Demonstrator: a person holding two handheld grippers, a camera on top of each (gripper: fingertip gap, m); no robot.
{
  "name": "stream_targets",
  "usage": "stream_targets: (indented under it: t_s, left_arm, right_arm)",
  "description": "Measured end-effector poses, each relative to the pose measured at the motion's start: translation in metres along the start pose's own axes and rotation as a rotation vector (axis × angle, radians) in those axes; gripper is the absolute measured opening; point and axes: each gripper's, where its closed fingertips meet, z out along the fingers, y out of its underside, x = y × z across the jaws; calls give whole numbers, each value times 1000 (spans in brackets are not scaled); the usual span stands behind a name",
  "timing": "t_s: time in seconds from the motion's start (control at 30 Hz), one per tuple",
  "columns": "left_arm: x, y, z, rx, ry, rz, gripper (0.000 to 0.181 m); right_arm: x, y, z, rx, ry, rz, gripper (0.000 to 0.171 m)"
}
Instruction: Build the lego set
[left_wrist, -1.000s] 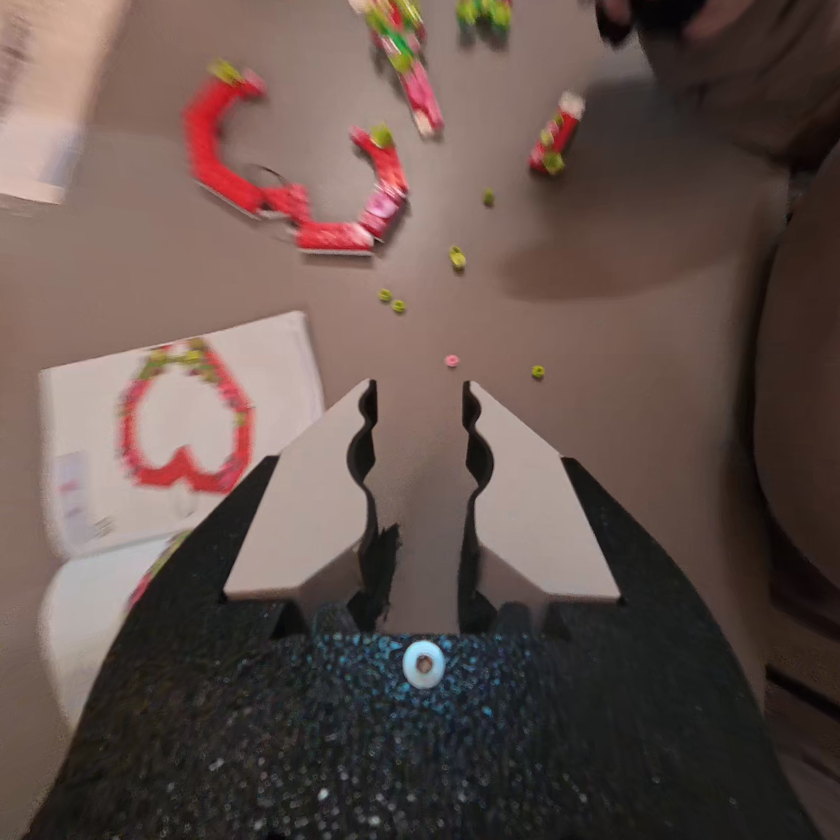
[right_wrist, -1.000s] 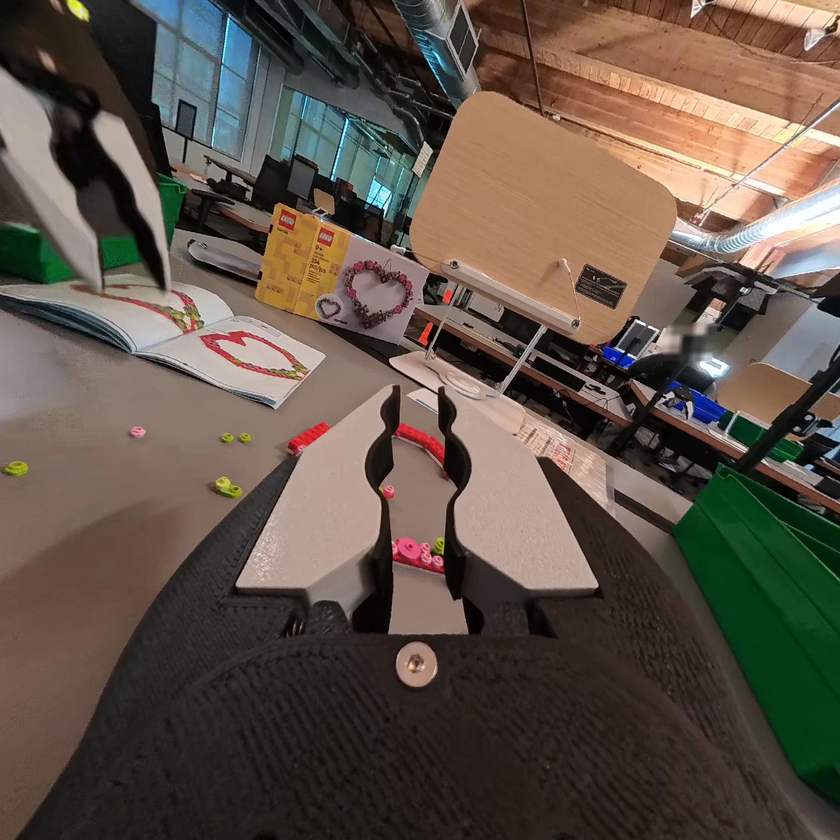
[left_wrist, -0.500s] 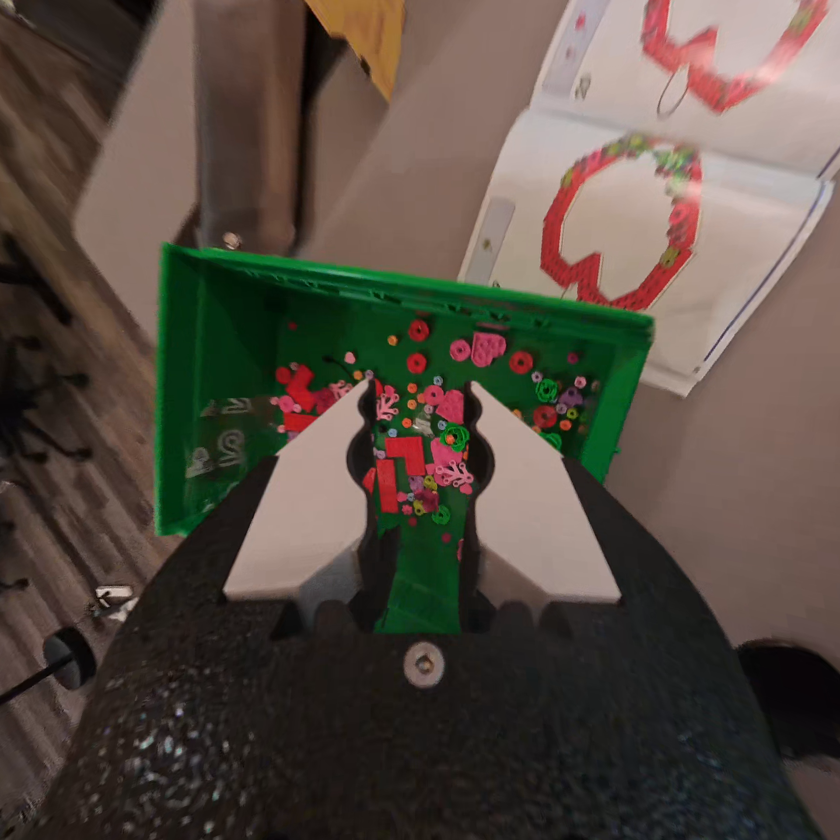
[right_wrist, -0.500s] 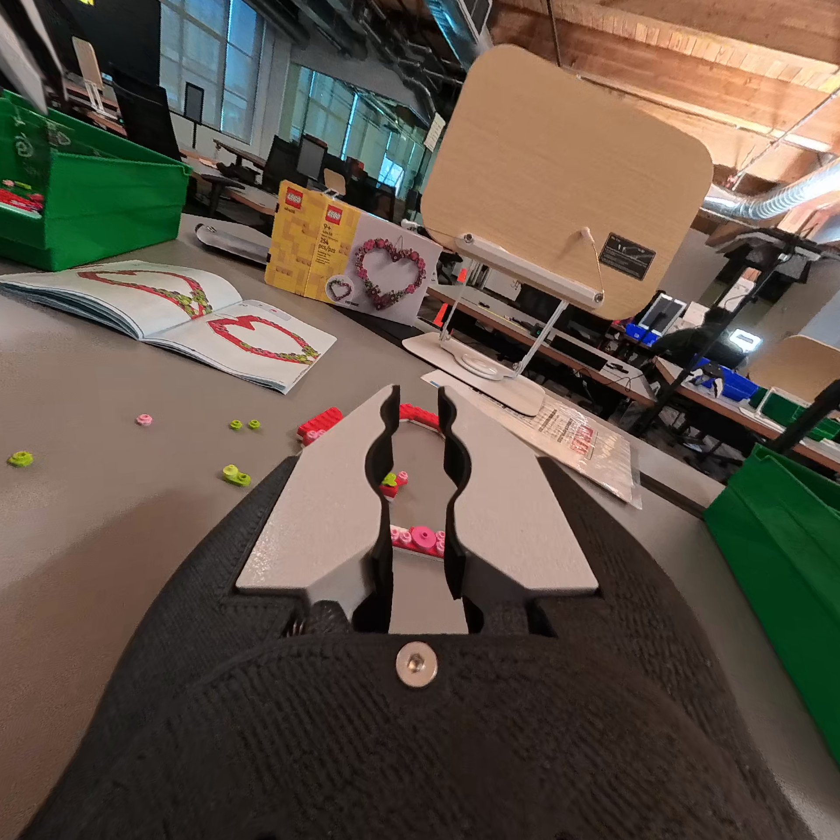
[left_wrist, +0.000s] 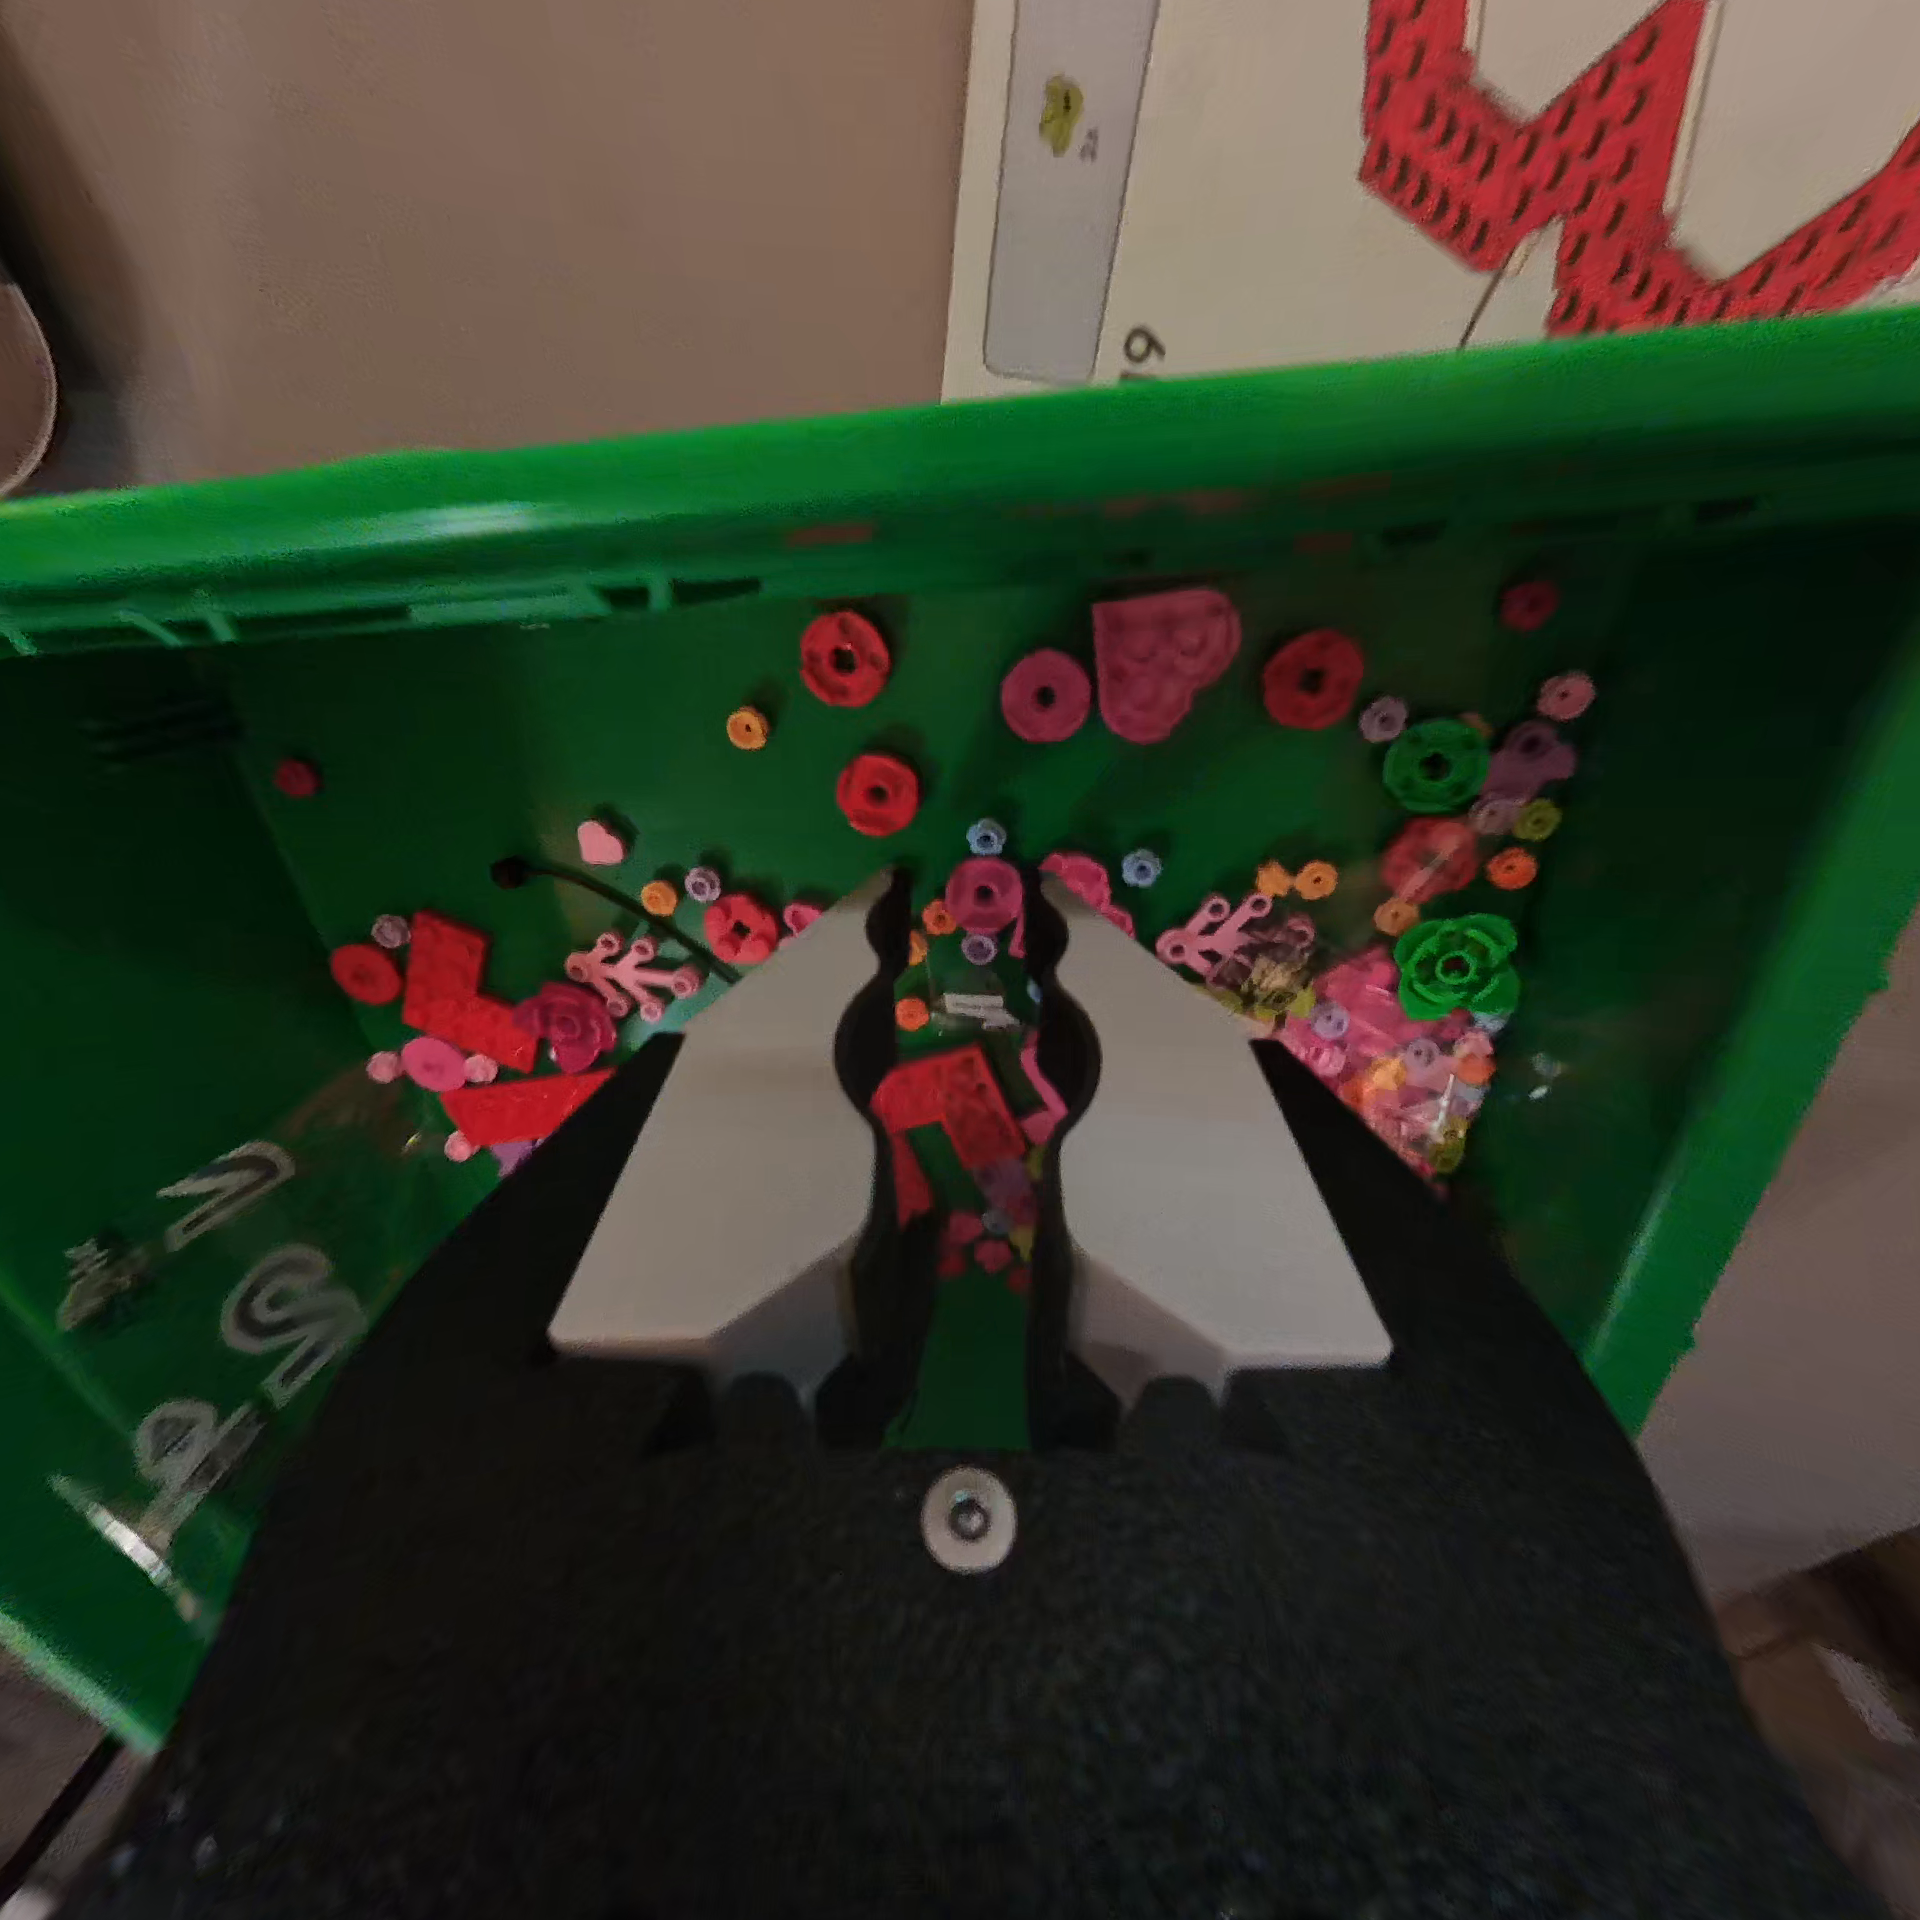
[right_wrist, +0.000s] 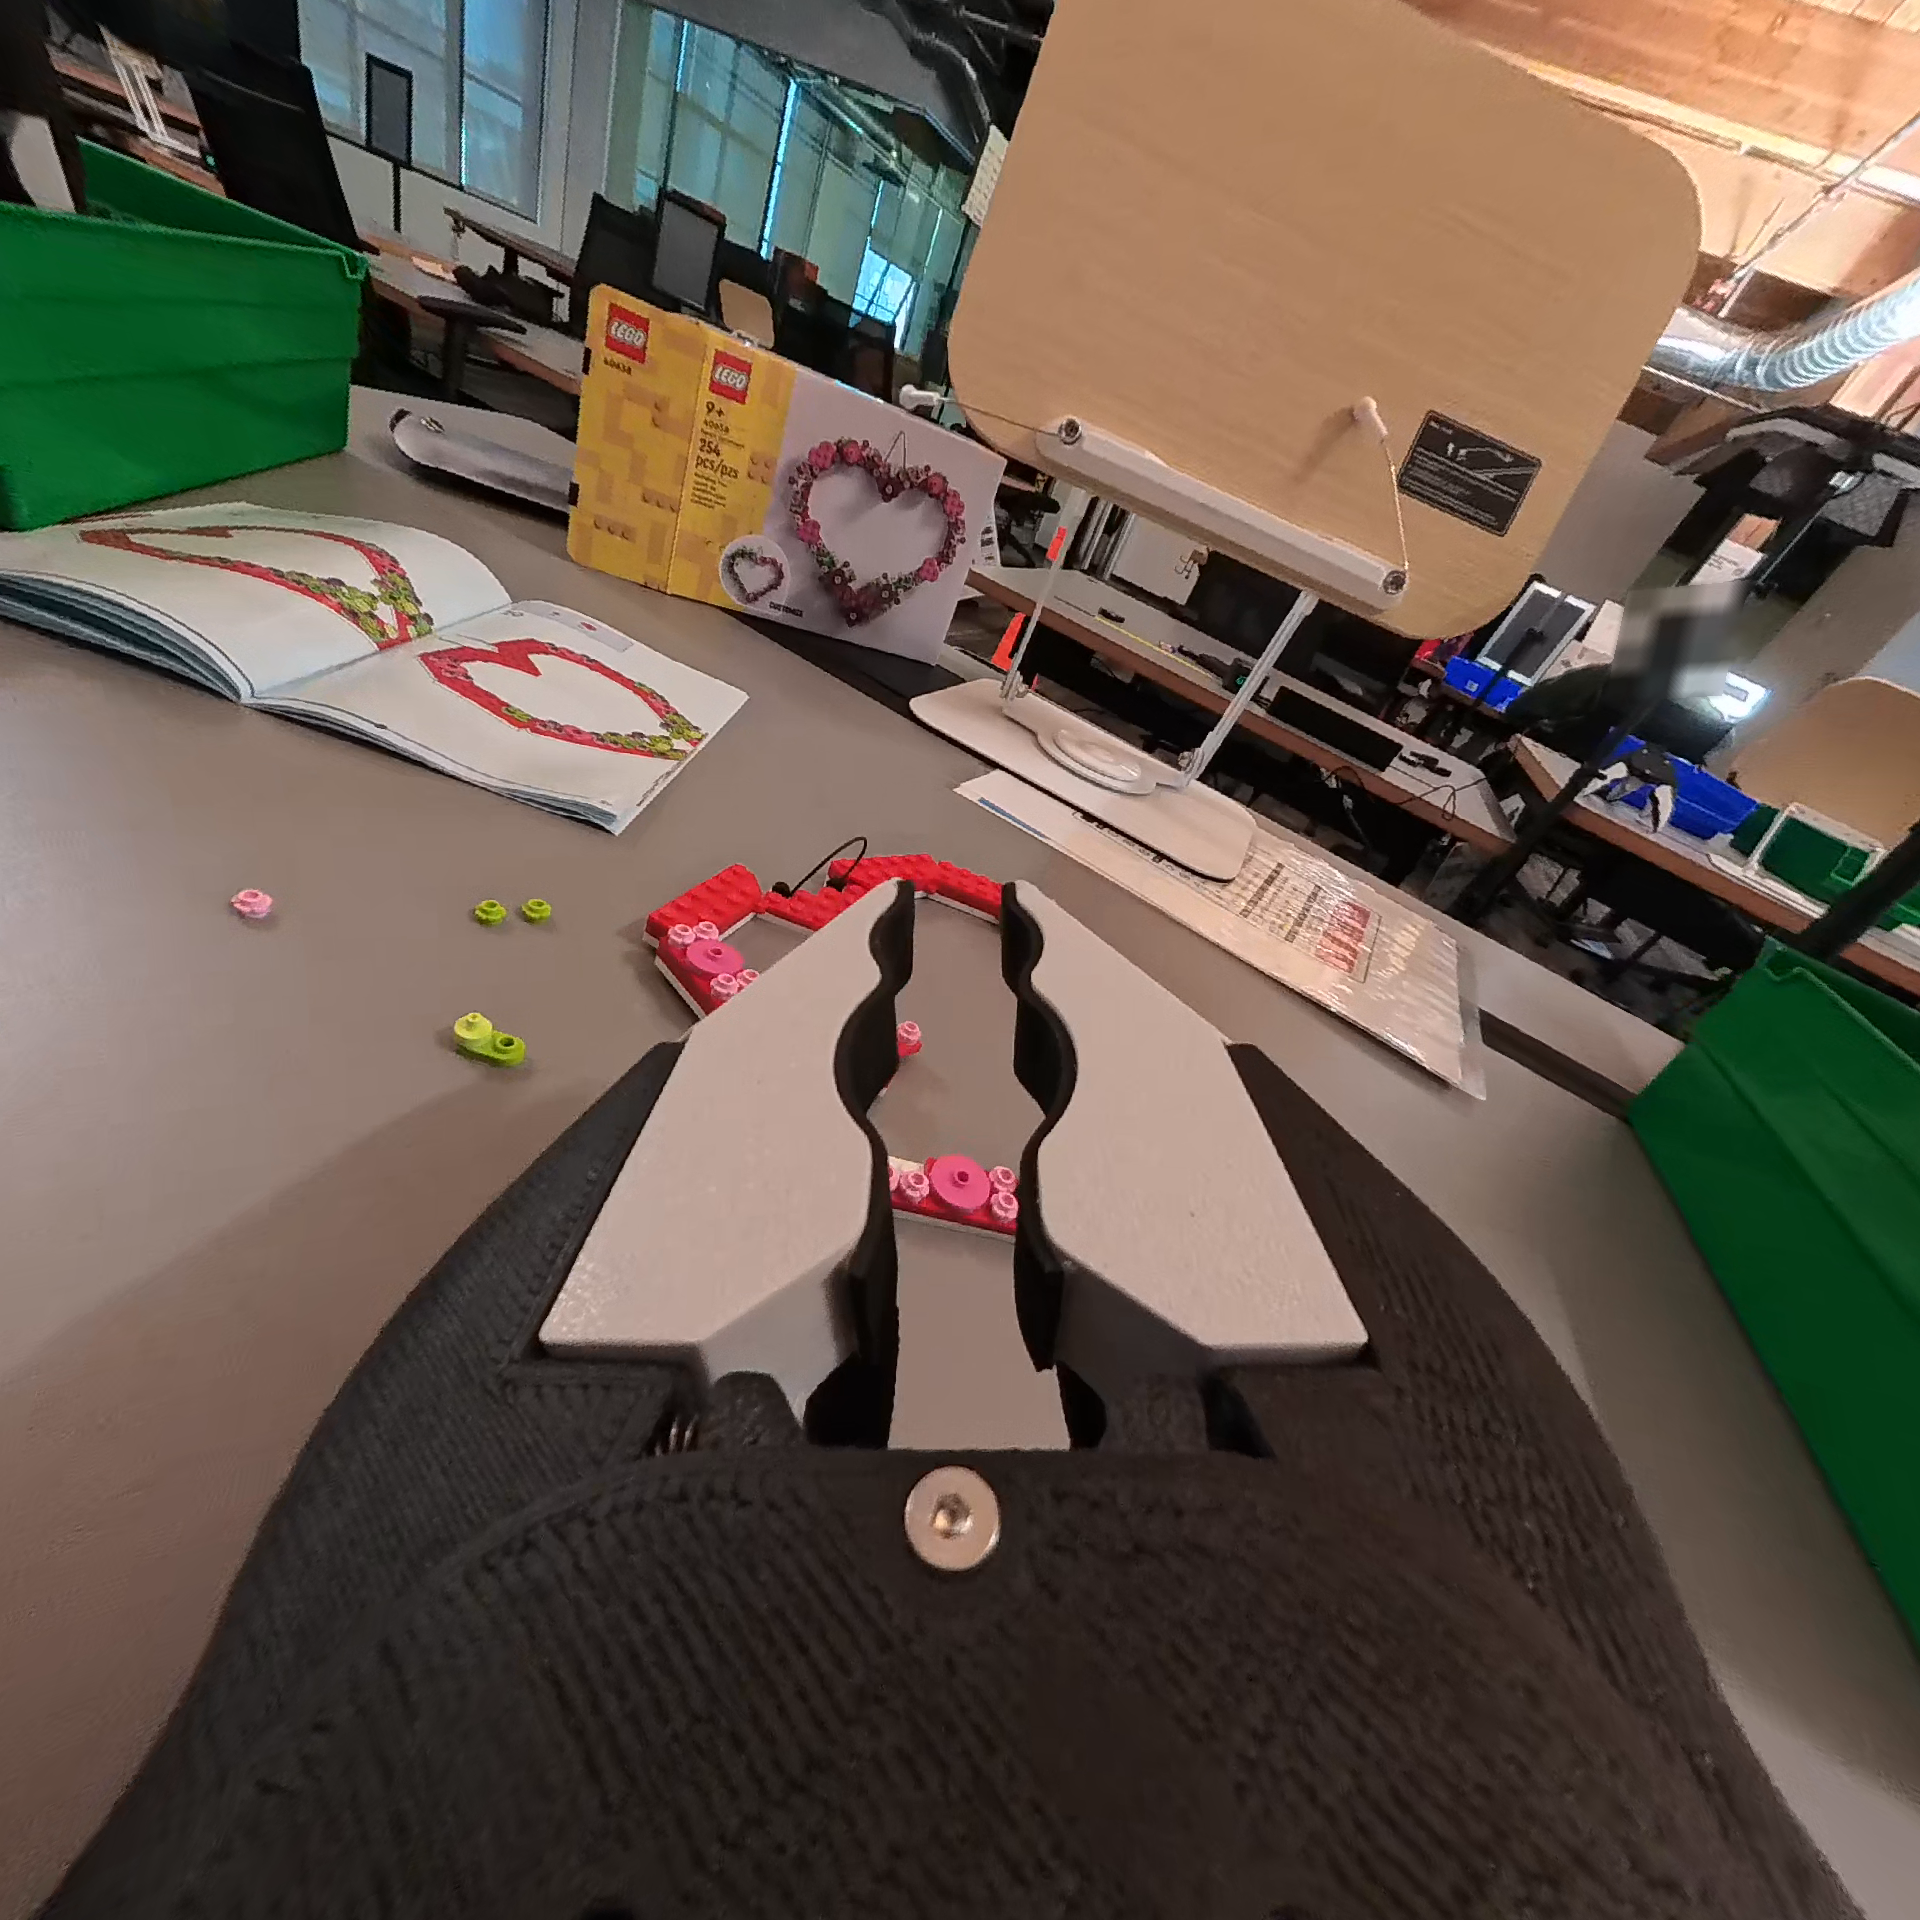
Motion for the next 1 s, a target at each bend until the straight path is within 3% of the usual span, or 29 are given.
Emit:
stream_targets:
  t_s: [0.03,0.27,0.57,0.83,1.0]
  left_arm:
    - [0,-3,1,32,22,-14,16]
    - [3,5,6,14,71,-49,11]
    - [-3,7,7,5,67,-79,23]
    - [4,7,6,47,107,-63,12]
    - [-1,4,7,82,74,-66,25]
  right_arm:
    - [0,0,0,-1,-1,-5,15]
    - [-3,1,2,-8,-10,-26,15]
    - [-4,0,1,-4,-16,-23,15]
    - [-6,1,1,-8,-24,-30,15]
    - [-7,1,1,-11,-27,-34,14]
